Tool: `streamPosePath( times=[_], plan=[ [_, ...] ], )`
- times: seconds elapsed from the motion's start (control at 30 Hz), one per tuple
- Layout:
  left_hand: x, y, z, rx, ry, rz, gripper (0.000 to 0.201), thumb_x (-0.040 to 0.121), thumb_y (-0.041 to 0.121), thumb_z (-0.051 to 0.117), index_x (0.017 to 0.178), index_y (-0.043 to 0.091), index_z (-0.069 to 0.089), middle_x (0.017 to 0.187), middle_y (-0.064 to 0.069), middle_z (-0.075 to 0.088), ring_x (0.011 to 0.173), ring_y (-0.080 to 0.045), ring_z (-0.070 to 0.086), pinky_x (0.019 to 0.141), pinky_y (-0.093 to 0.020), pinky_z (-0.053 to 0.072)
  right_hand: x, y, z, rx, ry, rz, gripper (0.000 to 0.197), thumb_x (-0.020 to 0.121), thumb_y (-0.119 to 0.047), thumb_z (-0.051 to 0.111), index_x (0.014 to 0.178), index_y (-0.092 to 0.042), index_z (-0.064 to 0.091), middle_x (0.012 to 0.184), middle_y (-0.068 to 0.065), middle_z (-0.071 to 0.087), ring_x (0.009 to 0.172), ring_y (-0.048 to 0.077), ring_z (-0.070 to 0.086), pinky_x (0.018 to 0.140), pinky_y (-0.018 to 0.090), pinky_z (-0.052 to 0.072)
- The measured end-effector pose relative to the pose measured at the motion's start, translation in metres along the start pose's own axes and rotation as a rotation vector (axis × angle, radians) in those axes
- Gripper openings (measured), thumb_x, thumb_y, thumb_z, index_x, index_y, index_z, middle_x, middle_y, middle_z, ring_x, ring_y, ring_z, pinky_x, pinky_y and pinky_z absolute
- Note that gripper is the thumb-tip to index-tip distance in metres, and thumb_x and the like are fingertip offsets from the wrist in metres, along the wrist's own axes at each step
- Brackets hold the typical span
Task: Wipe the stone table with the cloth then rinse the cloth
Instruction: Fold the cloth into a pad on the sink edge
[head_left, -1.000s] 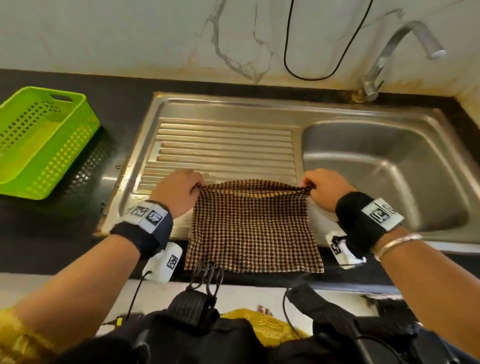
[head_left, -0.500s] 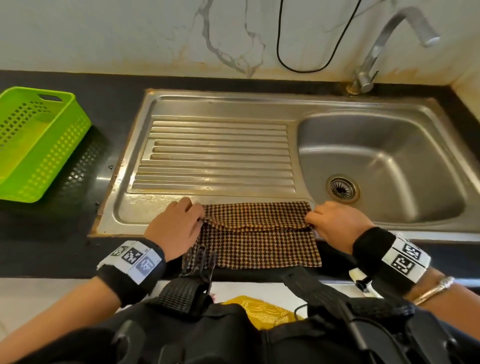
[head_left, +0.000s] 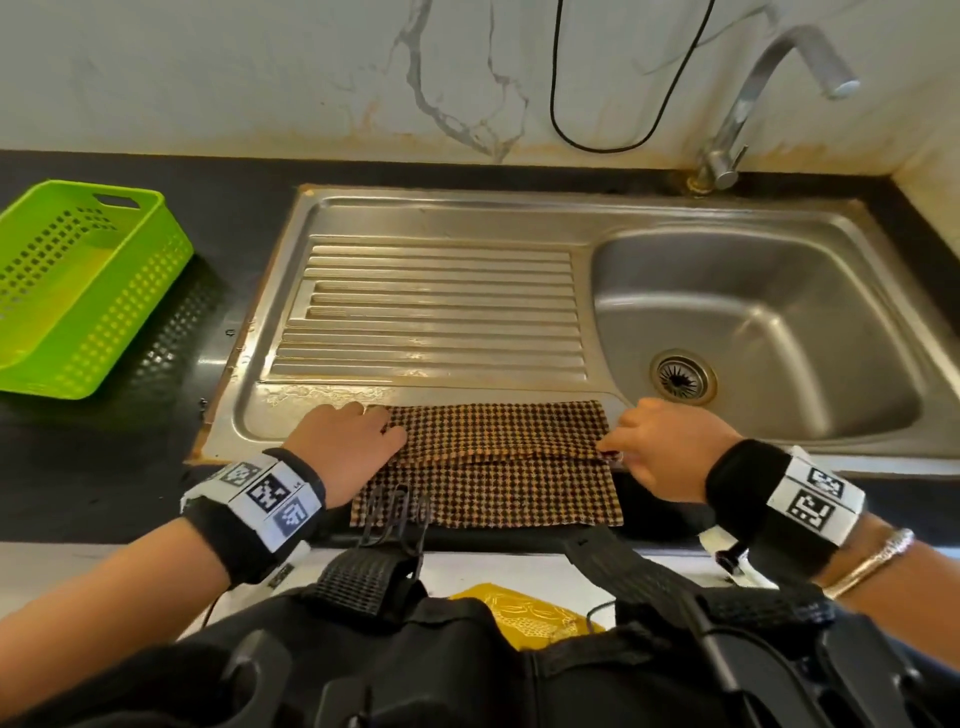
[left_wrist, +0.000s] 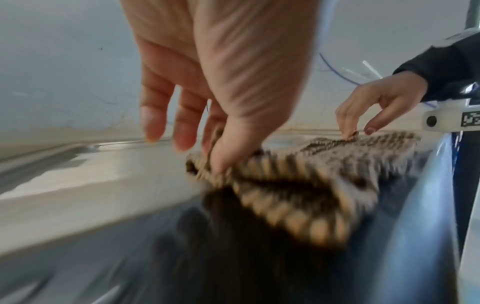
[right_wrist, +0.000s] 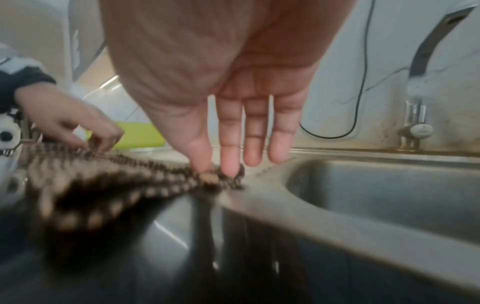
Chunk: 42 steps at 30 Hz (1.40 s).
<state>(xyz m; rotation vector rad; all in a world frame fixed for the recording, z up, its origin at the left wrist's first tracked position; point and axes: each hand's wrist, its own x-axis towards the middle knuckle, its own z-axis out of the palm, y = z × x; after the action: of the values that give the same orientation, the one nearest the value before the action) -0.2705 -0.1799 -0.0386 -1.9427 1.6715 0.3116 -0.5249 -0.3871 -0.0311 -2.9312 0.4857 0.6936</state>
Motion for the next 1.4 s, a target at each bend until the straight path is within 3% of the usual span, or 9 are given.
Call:
streamPosePath(
  times=[0.13,0.3,0.43,0.53,0.8,0.9,0.97,1.07,1.4],
  plan=[
    [0.009,-0.002,-0.021,-0.239,0.029,0.016,0.048,0.081,0.031,0.057,0.125,0.023,0.04,0.12,-0.002,0.047,0.107,-0.021,0.047,0.088,-0.036,0.046,0.02,0.002,-0.023,0.11,0.047,0.037,0.027,0.097,-0.031,0.041,0.117,-0.024,0.058,0.112,0.0,0.062,0.099,0.013,0.054,0.089,0.028,0.043],
    [0.035,-0.001,-0.019,-0.311,-0.049,-0.01,0.072,0.082,0.042,0.062,0.141,0.024,0.025,0.136,-0.008,0.04,0.122,-0.028,0.042,0.099,-0.041,0.042,0.06,-0.008,-0.02,0.057,-0.038,0.037,0.06,0.087,-0.036,0.059,0.14,-0.022,0.035,0.14,0.005,0.043,0.128,0.024,0.04,0.106,0.038,0.036],
    [0.038,-0.005,-0.009,-0.344,-0.091,-0.03,0.081,0.08,0.042,0.066,0.144,0.022,0.021,0.136,-0.011,0.04,0.123,-0.031,0.043,0.1,-0.043,0.041,0.072,-0.011,-0.013,0.119,-0.1,0.066,0.06,0.083,-0.03,0.065,0.136,-0.02,0.04,0.131,0.009,0.049,0.12,0.026,0.045,0.099,0.037,0.042],
    [0.04,-0.009,-0.011,-0.312,-0.099,-0.064,0.073,0.075,0.047,0.069,0.133,0.015,0.037,0.129,-0.011,0.045,0.122,-0.03,0.04,0.1,-0.041,0.039,0.075,-0.011,-0.017,0.08,-0.139,0.096,0.046,0.083,-0.035,0.066,0.121,-0.014,0.051,0.119,0.009,0.053,0.11,0.026,0.048,0.088,0.033,0.041],
    [-0.006,-0.005,-0.015,-0.135,0.201,0.02,0.027,0.088,0.035,0.056,0.108,0.016,0.053,0.105,-0.002,0.055,0.093,-0.019,0.054,0.073,-0.028,0.044,0.016,-0.026,-0.015,0.003,0.24,-0.06,0.015,0.085,-0.019,0.055,0.099,-0.018,0.052,0.092,0.002,0.055,0.079,0.019,0.051,0.065,0.03,0.041],
    [-0.032,0.005,0.006,0.019,0.349,0.138,0.027,0.065,0.015,0.075,0.087,0.015,0.06,0.077,-0.004,0.061,0.064,-0.023,0.058,0.056,-0.032,0.045,-0.014,-0.037,0.017,-0.147,0.428,-0.181,0.016,0.07,-0.012,0.055,0.087,-0.012,0.055,0.071,0.008,0.054,0.058,0.024,0.051,0.045,0.028,0.036],
    [-0.041,0.011,0.024,0.054,0.437,0.175,0.027,0.054,0.013,0.08,0.074,0.014,0.062,0.068,-0.005,0.059,0.054,-0.025,0.055,0.049,-0.032,0.045,-0.022,-0.042,0.041,-0.202,0.453,-0.23,0.008,0.077,-0.011,0.049,0.084,-0.011,0.053,0.071,0.009,0.055,0.058,0.024,0.052,0.045,0.032,0.042],
    [-0.044,0.02,0.04,0.082,0.41,0.17,0.023,0.054,0.018,0.081,0.071,0.016,0.065,0.069,-0.004,0.061,0.056,-0.024,0.058,0.049,-0.032,0.047,-0.021,-0.041,0.061,-0.238,0.49,-0.225,0.01,0.08,-0.007,0.041,0.085,-0.011,0.048,0.072,0.008,0.055,0.058,0.025,0.052,0.044,0.032,0.041],
    [-0.039,0.008,0.026,-0.072,0.506,-0.051,0.032,0.049,0.005,0.082,0.076,0.008,0.063,0.067,-0.008,0.059,0.056,-0.028,0.056,0.048,-0.033,0.046,-0.02,-0.036,0.035,-0.007,0.527,0.041,0.048,0.056,-0.006,0.08,0.101,-0.013,0.064,0.077,0.009,0.057,0.056,0.023,0.055,0.043,0.021,0.03]
  ],
)
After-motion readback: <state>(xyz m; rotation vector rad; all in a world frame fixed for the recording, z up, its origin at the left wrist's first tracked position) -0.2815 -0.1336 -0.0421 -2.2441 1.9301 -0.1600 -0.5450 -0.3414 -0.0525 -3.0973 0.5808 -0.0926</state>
